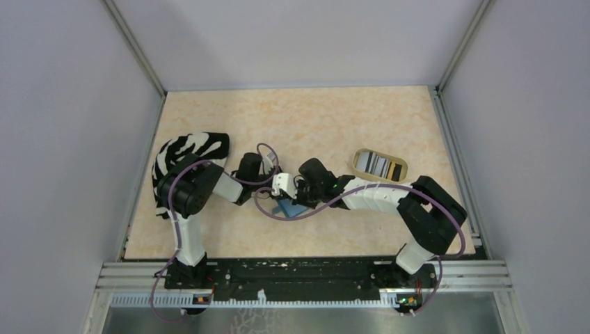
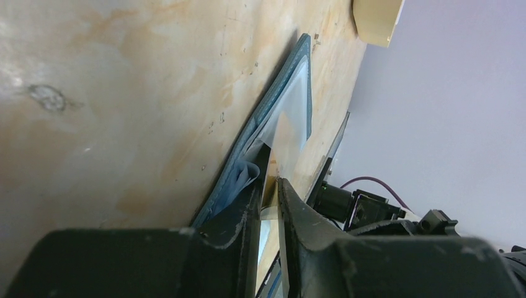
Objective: Put the credit cards into the card holder
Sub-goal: Insert the credit card into the card holder.
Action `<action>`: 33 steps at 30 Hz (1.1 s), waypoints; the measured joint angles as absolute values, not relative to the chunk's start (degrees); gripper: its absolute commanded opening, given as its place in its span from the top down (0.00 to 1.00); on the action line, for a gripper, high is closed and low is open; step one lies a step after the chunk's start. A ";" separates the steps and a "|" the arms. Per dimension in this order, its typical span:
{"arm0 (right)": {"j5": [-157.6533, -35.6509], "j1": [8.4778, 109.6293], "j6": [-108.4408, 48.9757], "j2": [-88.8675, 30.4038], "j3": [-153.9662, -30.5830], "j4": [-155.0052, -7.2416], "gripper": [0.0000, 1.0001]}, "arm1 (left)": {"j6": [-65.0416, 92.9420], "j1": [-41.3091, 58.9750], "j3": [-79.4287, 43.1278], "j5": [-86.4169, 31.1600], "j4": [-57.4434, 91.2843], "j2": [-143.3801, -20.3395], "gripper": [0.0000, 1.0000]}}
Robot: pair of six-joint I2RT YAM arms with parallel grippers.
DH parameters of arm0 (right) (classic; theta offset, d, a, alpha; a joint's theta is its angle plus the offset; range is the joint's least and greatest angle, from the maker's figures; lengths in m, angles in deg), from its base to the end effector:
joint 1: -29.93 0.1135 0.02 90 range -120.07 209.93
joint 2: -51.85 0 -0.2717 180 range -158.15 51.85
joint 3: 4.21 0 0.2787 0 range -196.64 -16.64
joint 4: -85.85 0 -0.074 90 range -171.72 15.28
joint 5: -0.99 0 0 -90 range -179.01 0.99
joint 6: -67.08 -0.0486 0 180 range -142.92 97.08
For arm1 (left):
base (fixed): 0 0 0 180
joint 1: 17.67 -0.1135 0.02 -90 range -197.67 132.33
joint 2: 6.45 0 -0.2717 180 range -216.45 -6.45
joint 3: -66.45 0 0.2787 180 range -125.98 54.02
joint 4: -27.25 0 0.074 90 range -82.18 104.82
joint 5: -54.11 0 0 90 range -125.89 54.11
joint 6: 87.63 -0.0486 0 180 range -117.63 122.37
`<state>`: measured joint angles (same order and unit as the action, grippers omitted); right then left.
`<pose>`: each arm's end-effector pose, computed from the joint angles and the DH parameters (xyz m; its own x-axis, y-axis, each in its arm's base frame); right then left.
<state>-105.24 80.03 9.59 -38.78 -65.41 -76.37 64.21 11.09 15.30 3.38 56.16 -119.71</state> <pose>0.2126 0.2754 0.1597 0.0644 -0.7275 -0.6831 -0.9769 0.0940 -0.1921 0.2930 -0.1959 0.0557 -0.9643 -0.2493 -0.0893 -0.0283 0.4323 -0.9013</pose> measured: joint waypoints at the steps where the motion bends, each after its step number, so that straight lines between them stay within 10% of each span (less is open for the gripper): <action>1: -103.78 80.16 9.46 -39.20 -65.41 -76.75 0.92 | 64.21 11.09 15.30 3.40 56.16 -119.71 0.76; 33: -86.53 82.20 5.22 -43.70 -66.20 -79.61 0.93 | 64.02 11.04 15.30 4.03 58.17 -120.27 0.68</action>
